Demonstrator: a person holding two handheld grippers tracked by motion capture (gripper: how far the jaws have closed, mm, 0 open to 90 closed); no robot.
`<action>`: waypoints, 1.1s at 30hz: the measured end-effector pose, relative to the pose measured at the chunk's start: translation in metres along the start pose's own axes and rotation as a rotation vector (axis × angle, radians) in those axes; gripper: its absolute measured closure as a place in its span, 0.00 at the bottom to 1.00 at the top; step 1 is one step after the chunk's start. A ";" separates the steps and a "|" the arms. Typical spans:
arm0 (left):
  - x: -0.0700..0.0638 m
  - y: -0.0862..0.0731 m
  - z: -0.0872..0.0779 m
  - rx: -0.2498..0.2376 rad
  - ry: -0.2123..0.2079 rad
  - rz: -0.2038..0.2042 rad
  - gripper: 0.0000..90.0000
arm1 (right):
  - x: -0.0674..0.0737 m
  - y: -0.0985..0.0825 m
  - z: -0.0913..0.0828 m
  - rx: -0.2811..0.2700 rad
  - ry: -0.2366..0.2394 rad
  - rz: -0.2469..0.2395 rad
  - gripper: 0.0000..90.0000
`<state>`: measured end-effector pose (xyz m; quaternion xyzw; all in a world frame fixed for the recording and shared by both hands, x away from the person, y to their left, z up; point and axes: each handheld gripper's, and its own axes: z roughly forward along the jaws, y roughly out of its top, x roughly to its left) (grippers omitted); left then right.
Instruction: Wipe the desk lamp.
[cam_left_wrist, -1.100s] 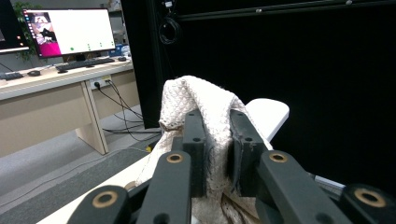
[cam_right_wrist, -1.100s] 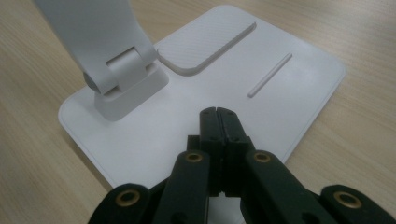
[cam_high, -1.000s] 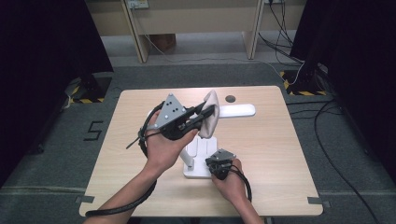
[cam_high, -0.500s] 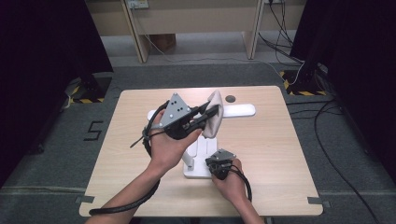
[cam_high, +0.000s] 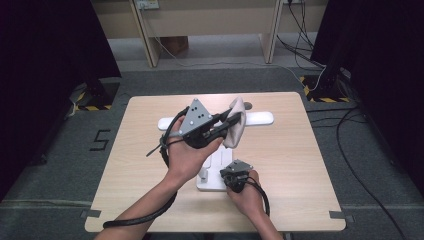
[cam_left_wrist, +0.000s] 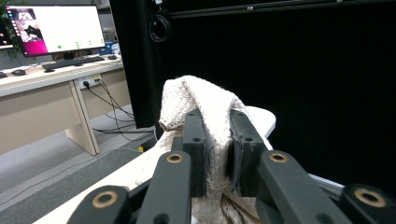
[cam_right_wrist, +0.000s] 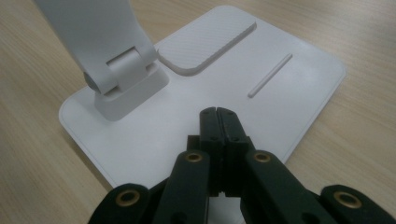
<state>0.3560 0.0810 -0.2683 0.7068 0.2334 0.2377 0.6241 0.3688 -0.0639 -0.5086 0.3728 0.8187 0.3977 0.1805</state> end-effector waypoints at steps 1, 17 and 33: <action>0.000 0.000 0.001 0.001 -0.001 0.001 0.88 | 0.000 0.000 0.000 0.002 0.000 -0.001 1.00; -0.007 0.003 0.012 0.009 -0.014 0.002 0.88 | 0.000 0.000 0.000 0.000 0.000 -0.001 1.00; -0.014 0.005 0.024 0.014 -0.030 -0.001 0.88 | 0.000 0.000 0.000 -0.001 0.001 0.000 1.00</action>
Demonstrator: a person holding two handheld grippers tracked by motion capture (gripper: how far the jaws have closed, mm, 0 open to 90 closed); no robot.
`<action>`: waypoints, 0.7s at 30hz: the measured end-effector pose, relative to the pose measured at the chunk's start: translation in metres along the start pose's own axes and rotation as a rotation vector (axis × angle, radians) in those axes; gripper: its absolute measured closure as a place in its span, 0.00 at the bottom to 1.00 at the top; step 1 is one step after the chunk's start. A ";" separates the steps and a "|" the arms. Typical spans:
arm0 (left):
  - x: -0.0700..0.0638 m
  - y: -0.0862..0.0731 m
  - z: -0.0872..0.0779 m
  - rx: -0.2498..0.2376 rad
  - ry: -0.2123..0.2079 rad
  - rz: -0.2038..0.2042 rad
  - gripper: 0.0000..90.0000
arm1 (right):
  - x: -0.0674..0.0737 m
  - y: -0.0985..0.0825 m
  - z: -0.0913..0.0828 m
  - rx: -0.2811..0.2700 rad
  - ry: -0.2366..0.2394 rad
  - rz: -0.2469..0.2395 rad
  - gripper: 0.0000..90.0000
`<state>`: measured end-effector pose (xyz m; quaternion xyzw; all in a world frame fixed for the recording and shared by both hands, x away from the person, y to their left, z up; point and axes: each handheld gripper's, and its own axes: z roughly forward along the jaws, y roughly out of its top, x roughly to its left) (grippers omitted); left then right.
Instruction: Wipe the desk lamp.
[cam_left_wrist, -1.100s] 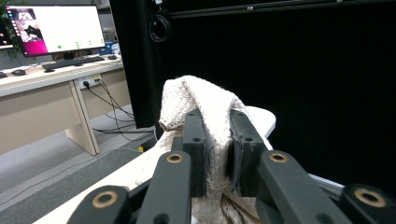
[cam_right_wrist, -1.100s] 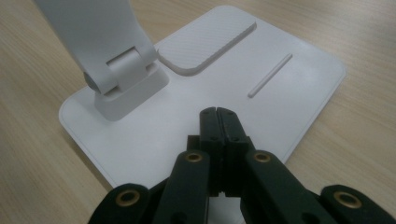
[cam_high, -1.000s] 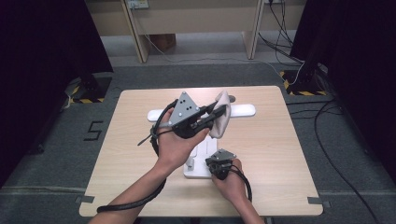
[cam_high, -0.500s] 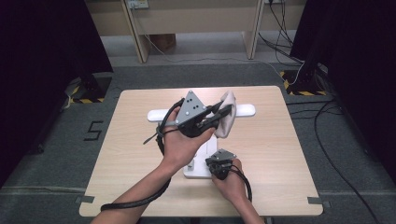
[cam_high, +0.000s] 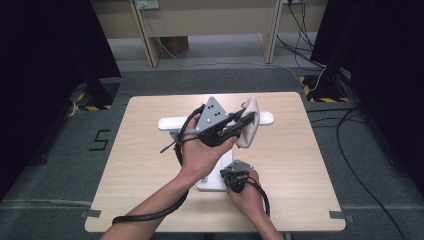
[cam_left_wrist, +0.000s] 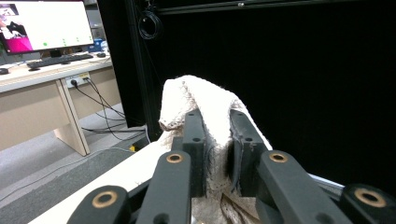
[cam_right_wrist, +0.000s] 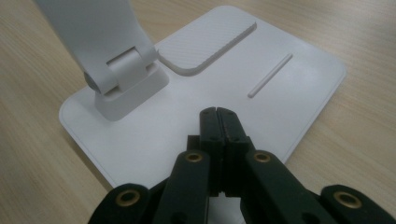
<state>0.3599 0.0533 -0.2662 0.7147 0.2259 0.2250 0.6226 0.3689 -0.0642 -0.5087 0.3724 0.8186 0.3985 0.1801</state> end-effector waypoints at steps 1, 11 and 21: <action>0.000 0.000 0.001 0.000 0.000 -0.001 0.88 | 0.000 0.000 0.000 -0.002 0.001 0.001 1.00; -0.004 0.002 0.006 0.004 -0.005 0.003 0.88 | 0.000 0.000 0.000 -0.004 0.001 0.002 1.00; -0.008 0.003 0.013 0.005 -0.015 0.000 0.88 | 0.000 0.000 0.000 -0.005 0.002 0.000 1.00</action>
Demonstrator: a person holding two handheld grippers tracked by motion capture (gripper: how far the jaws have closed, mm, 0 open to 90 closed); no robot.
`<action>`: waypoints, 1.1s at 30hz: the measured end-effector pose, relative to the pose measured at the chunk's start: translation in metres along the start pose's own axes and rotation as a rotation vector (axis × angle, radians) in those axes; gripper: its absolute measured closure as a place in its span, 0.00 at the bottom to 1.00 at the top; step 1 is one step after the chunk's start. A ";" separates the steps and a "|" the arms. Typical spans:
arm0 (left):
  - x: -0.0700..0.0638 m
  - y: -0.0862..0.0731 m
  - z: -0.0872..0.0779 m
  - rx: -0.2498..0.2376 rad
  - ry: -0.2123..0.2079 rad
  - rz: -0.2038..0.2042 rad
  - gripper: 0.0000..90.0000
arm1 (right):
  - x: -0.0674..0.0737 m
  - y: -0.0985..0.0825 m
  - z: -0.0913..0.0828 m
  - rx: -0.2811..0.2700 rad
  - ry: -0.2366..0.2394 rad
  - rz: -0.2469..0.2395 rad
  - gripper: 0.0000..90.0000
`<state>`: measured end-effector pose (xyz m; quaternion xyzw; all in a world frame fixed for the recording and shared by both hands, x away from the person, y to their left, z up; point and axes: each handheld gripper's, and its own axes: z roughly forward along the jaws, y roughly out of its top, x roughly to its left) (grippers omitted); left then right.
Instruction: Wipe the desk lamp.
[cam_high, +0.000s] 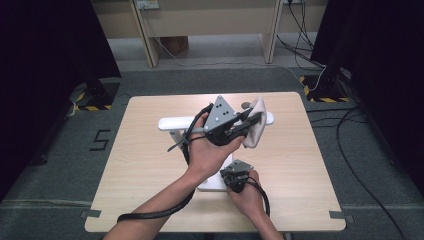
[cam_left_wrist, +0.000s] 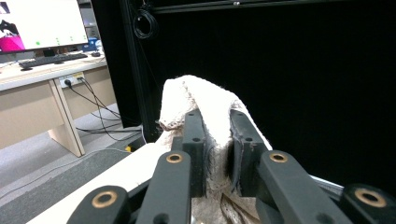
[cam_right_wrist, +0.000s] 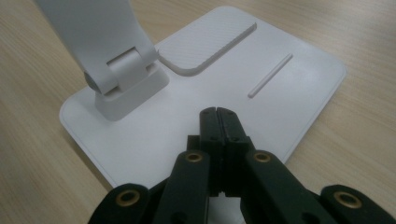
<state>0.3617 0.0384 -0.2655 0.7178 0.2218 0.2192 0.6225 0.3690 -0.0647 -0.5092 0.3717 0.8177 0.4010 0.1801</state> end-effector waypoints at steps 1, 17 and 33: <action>0.000 0.000 0.001 0.002 -0.001 0.001 0.88 | 0.000 0.000 0.000 0.002 0.000 0.001 1.00; -0.006 0.004 0.011 0.013 -0.015 0.001 0.88 | 0.000 0.000 0.000 0.001 0.004 0.004 1.00; -0.014 0.005 0.019 0.011 -0.031 -0.002 0.88 | -0.001 -0.001 0.000 -0.002 0.004 0.006 1.00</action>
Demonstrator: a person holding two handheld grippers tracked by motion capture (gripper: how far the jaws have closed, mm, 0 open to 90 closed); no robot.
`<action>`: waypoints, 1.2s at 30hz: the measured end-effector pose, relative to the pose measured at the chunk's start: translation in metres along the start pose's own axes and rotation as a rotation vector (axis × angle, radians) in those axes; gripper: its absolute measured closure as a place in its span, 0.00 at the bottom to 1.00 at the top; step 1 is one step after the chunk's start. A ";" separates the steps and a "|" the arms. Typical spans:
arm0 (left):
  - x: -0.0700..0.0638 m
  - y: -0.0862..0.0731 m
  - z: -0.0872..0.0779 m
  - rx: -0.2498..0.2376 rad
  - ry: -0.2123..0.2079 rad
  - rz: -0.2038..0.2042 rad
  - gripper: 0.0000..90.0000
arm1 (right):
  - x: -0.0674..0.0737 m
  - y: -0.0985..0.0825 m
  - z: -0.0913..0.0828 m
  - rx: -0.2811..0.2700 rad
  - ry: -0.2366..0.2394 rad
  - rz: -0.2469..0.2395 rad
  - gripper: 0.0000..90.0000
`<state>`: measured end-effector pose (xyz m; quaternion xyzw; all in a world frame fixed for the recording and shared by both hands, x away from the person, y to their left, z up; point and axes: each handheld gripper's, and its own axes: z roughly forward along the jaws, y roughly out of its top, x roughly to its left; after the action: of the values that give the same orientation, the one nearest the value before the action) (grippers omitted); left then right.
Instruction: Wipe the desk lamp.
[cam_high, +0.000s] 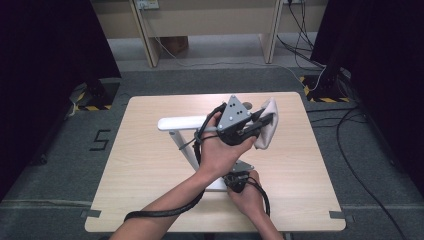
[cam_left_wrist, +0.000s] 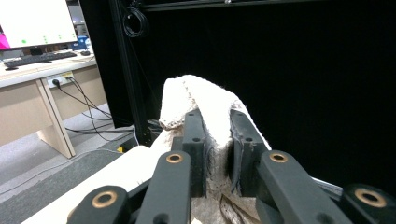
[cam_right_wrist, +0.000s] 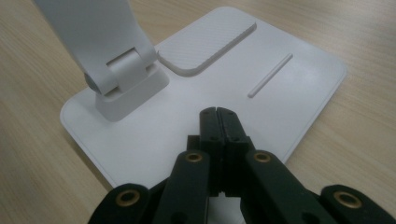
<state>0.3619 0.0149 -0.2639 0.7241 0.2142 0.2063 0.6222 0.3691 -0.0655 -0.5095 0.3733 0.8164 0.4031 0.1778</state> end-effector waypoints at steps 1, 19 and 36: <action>0.000 0.000 0.001 0.000 -0.001 0.000 0.88 | 0.000 0.000 0.000 0.000 0.000 -0.002 1.00; -0.014 -0.002 0.006 -0.008 -0.027 0.008 0.88 | 0.000 0.000 0.000 0.003 0.000 0.004 1.00; -0.022 -0.039 -0.008 0.034 -0.032 0.001 0.88 | 0.000 0.000 0.000 0.005 0.003 -0.008 1.00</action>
<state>0.3375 0.0145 -0.3024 0.7380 0.2072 0.1914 0.6130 0.3693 -0.0656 -0.5091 0.3701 0.8191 0.4008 0.1772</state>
